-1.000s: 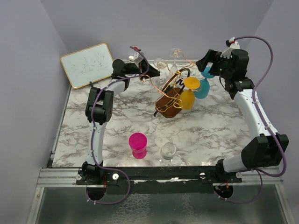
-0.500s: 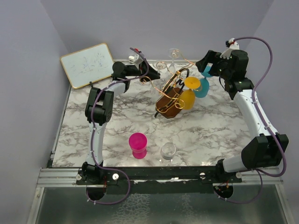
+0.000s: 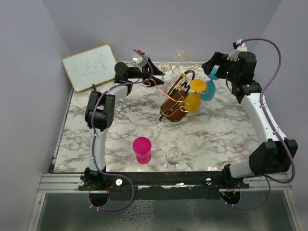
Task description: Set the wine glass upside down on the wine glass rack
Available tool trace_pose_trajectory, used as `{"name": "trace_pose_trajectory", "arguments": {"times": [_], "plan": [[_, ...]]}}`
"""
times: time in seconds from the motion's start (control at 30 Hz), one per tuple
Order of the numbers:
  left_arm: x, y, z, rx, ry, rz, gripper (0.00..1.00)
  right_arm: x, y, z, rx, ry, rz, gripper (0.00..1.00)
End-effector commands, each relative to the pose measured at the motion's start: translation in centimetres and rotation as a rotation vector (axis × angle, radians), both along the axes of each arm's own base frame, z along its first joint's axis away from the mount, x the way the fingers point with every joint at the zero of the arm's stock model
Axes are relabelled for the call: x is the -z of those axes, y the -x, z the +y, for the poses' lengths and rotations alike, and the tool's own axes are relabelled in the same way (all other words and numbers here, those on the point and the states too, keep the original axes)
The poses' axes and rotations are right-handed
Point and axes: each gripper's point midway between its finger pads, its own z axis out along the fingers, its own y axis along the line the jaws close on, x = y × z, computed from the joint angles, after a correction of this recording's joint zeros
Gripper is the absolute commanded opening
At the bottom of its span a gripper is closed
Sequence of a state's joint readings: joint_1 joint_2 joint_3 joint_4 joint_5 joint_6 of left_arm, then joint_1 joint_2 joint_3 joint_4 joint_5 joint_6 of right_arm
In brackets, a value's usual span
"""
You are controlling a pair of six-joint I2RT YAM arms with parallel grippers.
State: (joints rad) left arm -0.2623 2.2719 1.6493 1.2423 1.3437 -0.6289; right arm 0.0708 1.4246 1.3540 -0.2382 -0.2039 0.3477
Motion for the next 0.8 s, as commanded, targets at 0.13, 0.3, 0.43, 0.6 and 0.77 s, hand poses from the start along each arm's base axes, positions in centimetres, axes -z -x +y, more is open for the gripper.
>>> {"name": "trace_pose_trajectory", "arguments": {"times": [0.13, 0.3, 0.43, 0.6, 0.77], "plan": [[-1.3, -1.9, 1.6, -0.107, -0.039, -0.069, 0.63, -1.8, 0.6, 0.4, -0.018, -0.021, -0.051, 0.99], [-0.6, -3.5, 2.5, -0.208, -0.107, -0.054, 0.67, -2.5, 0.8, -0.1, 0.012, -0.015, -0.066, 0.99], [0.4, -3.9, 3.5, -0.296, -0.202, -0.055, 0.78, -4.3, 1.8, -2.0, 0.089, 0.06, -0.105, 0.99], [1.9, -3.3, 5.5, -0.404, -0.325, -0.029, 0.8, -7.8, 5.6, -1.9, 0.03, 0.137, -0.208, 0.99], [2.0, -1.8, 8.7, -0.533, -0.374, 0.038, 0.83, -11.4, 12.8, 0.8, -0.137, 0.101, -0.345, 0.99]]}}
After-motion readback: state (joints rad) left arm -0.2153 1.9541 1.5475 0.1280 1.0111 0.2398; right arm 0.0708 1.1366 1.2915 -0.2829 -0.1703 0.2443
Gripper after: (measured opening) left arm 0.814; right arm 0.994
